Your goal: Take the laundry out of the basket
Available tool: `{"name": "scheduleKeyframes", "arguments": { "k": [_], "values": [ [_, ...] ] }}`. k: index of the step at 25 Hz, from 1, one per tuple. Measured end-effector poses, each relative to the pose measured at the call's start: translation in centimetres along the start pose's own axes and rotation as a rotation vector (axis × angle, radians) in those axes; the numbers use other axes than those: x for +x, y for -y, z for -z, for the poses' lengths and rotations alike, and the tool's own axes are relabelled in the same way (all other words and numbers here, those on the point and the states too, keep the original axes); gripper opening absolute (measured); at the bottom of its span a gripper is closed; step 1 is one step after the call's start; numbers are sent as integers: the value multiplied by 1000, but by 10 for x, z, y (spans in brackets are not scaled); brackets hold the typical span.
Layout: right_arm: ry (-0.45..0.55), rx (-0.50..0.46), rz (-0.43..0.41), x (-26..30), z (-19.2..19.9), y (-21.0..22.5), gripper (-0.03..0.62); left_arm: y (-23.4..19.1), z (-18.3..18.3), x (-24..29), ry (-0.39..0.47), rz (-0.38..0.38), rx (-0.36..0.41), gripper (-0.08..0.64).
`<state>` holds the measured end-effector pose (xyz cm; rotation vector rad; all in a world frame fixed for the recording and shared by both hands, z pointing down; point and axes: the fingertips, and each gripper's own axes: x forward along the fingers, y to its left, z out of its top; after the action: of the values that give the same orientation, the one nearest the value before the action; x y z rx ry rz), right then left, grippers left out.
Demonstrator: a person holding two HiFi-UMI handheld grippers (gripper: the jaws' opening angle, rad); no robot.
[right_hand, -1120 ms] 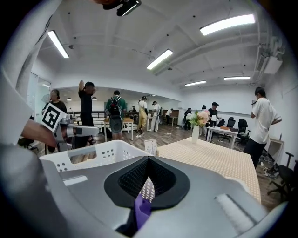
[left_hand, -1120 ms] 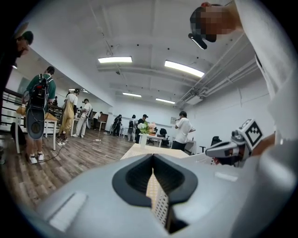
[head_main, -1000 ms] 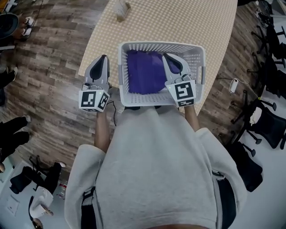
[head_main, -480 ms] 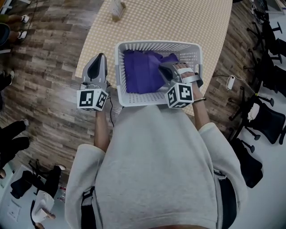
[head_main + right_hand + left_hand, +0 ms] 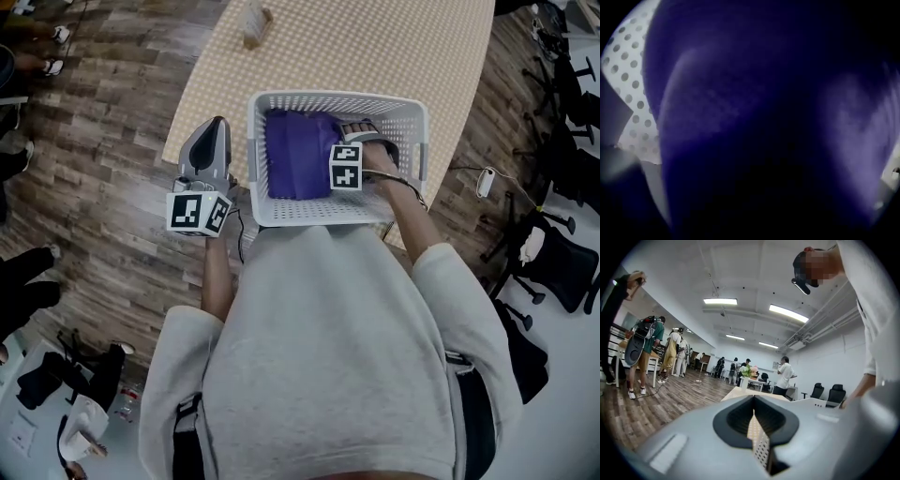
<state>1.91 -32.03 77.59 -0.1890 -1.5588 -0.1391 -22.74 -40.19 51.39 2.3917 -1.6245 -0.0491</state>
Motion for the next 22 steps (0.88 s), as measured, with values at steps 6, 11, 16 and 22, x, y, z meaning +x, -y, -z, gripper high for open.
{"name": "scheduleKeyframes", "arguments": {
  "k": [6, 11, 16, 22],
  "values": [
    [-4, -5, 8, 0, -1, 0, 598, 6, 5, 1, -1, -1, -9, 9],
    [-39, 89, 43, -12, -2, -2, 420, 13, 2, 1, 7, 10, -12, 9],
    [-28, 128, 110, -19, -2, -7, 370, 17, -1, -4, 19, 10, -8, 9],
    [2, 166, 288, -57, -4, 5, 335, 24, -12, -13, 35, 30, 23, 9]
  ]
}}
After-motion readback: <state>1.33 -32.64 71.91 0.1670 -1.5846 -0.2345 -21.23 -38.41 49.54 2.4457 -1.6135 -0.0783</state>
